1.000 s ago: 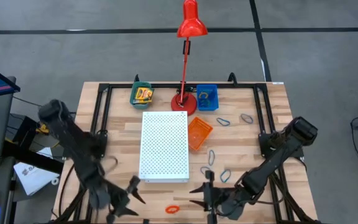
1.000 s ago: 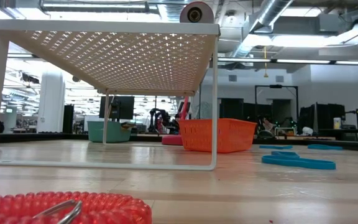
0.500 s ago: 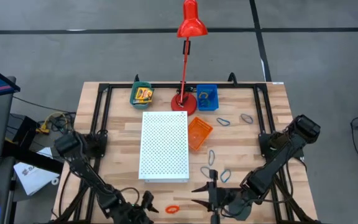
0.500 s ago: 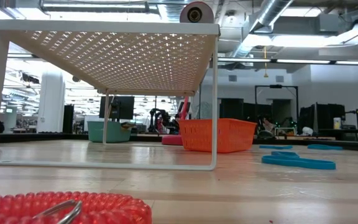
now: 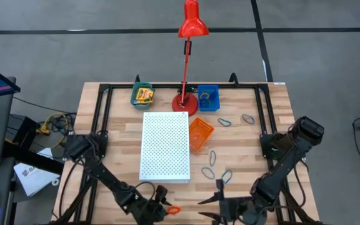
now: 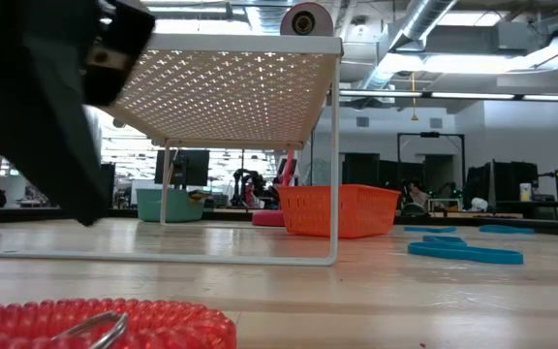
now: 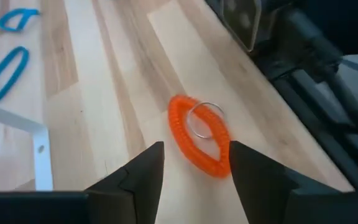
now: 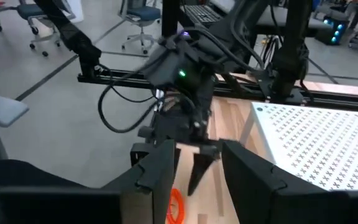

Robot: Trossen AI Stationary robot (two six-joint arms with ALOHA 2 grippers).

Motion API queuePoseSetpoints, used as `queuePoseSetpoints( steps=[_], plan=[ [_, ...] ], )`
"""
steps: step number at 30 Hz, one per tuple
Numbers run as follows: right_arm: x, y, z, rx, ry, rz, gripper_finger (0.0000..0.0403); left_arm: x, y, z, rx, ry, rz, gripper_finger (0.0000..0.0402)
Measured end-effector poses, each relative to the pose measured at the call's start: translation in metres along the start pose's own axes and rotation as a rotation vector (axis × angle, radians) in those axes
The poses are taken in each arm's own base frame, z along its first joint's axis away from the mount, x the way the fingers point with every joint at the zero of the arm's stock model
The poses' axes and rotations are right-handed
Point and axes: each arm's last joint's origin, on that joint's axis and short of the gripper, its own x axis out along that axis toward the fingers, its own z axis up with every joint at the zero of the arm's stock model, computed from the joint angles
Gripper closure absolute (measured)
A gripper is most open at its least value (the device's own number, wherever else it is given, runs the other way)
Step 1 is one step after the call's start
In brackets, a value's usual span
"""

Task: Pick & Place Office Desk Supplies
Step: Put the orange spring keychain into the blue bin

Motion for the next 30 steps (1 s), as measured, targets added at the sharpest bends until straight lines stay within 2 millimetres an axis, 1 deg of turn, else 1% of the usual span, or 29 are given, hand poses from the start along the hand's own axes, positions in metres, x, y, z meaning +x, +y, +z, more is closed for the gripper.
queuePoseSetpoints(
  steps=[2, 8, 13, 16, 19, 20, 23, 26, 30],
  plan=[
    [-0.002, 0.002, 0.0, -0.008, -0.004, -0.006, 0.0271, 0.003, 0.002, 0.002, -0.011, -0.013, -0.03, 0.0227],
    [-0.005, 0.004, -0.001, -0.014, 0.0, 0.0, 0.0271, 0.0, -0.004, 0.007, -0.024, -0.065, -0.102, 0.0215],
    [-0.005, 0.004, -0.002, -0.016, 0.001, -0.001, 0.0271, 0.003, -0.004, 0.006, -0.03, -0.064, -0.105, 0.0214],
    [-0.005, 0.004, -0.002, -0.015, 0.001, 0.0, 0.0271, 0.01, -0.002, 0.006, -0.046, -0.081, -0.109, 0.0215],
    [-0.005, 0.004, -0.002, -0.016, 0.002, -0.001, 0.0271, 0.022, -0.003, -0.005, -0.041, -0.045, -0.118, 0.0219],
    [-0.005, 0.004, -0.002, -0.015, 0.002, -0.001, 0.0271, 0.024, -0.003, -0.006, -0.045, -0.045, -0.119, 0.0221],
    [-0.005, 0.004, -0.002, -0.014, 0.001, -0.001, 0.0271, 0.029, -0.003, -0.008, -0.082, -0.043, -0.103, 0.0229],
    [-0.005, 0.004, -0.002, -0.013, 0.001, 0.0, 0.0271, 0.029, -0.002, -0.008, -0.104, -0.038, -0.105, 0.0246],
    [-0.005, 0.004, -0.002, -0.006, 0.0, 0.0, 0.0271, 0.03, -0.001, -0.009, -0.177, -0.025, -0.091, 0.029]
  ],
)
